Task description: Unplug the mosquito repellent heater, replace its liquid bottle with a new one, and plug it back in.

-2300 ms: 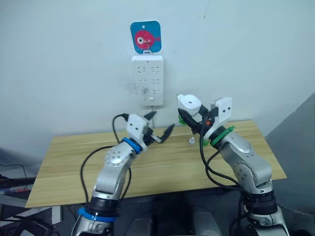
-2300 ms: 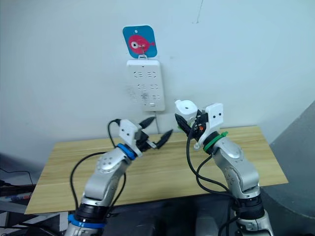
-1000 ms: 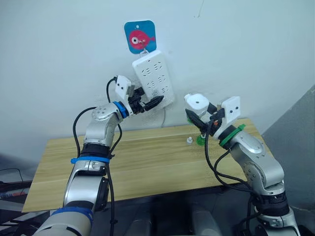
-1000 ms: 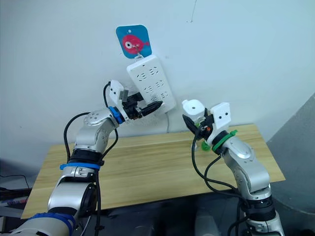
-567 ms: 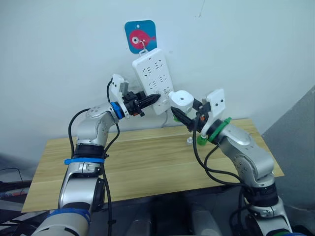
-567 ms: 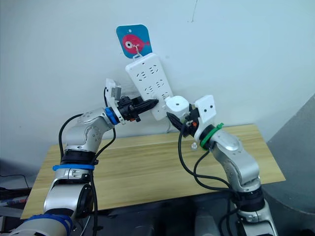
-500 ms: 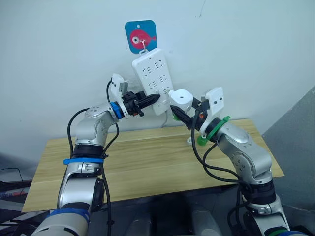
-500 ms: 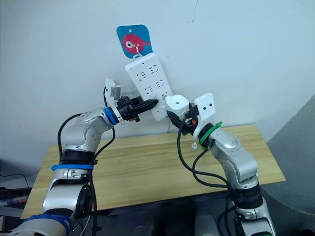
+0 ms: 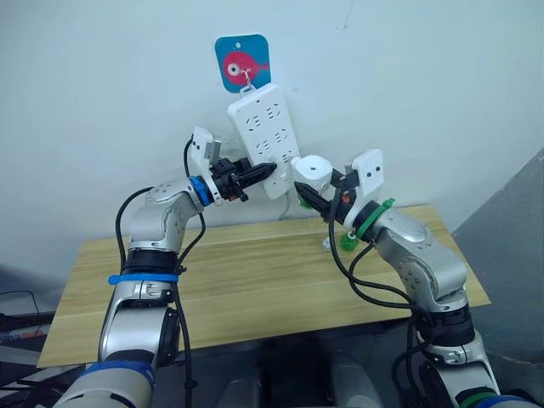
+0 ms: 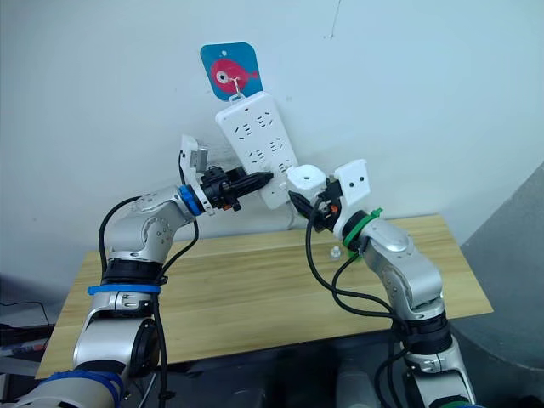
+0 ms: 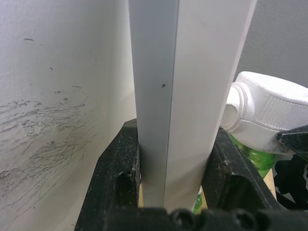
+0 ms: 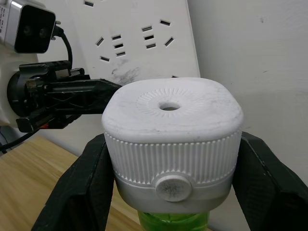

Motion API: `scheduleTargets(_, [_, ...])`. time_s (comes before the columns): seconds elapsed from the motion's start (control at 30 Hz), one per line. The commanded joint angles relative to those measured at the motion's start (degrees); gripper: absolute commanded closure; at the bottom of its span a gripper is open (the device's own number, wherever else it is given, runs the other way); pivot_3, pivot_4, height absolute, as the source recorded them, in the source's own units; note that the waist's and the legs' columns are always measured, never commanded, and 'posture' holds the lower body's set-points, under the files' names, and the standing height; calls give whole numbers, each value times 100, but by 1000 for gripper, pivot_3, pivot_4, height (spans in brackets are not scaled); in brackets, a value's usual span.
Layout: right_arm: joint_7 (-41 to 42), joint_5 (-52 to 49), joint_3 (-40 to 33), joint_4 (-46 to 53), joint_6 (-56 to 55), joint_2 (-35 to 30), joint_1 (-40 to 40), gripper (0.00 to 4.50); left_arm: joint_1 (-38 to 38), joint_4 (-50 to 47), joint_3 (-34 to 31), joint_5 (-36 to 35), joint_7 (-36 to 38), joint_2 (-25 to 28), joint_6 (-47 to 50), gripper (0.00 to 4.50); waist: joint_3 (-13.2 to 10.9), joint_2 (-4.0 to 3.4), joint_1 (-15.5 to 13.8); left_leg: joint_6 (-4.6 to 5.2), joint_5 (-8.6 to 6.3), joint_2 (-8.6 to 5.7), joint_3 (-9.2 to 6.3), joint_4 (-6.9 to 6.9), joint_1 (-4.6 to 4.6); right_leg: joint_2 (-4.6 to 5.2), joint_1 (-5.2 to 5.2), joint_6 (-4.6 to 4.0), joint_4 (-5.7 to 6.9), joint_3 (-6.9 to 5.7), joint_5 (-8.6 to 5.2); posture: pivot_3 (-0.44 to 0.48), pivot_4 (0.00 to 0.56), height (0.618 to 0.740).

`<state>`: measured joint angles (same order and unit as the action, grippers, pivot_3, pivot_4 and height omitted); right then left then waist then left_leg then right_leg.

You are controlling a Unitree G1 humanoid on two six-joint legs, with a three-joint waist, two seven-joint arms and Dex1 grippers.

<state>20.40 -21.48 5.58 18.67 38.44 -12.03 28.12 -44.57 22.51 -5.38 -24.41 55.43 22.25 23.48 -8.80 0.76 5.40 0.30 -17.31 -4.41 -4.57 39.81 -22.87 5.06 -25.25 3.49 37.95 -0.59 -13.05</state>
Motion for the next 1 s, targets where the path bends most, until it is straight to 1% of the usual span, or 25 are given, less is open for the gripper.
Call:
scheduleTargets(0.03, [-49,-32,-32,-15,-29,148,188,1523,-12,-307,152,-58,199,-68,-60,3128,0,0,0,0,0,0,0,0,0,0,0,0,0,0,0,-185,160,740])
scheduleTargets(0.43, [-227,-164,-353,-272,-58,491,422,1523,88,-421,141,-88,131,-89,-23,3128,-2,-2,36,0,0,1,1,0,1,2,-1,0,2,2,0,-179,170,740])
scheduleTargets(0.6, [-139,-14,-119,-331,87,353,665,1523,121,-494,165,-97,131,-114,-1,3128,-3,-4,55,0,0,1,2,0,1,2,-2,0,2,3,0,-183,172,740])
scheduleTargets(0.73, [-201,118,-4,-514,434,284,988,1523,92,-473,201,-48,181,-100,-56,3128,-3,-5,97,0,0,3,2,0,1,2,-2,0,3,2,0,-185,173,740])
scheduleTargets(0.87, [-120,558,395,-765,276,61,1231,1523,30,-425,209,-9,210,-126,-61,3128,-4,-5,109,0,0,3,2,0,1,3,-2,0,3,3,0,-184,176,740])
scheduleTargets(1.0, [-125,579,382,-984,135,248,1269,1523,-34,-381,181,35,212,-177,-70,3128,-4,-5,112,0,0,4,1,1,1,3,-2,0,2,1,0,-183,177,740])
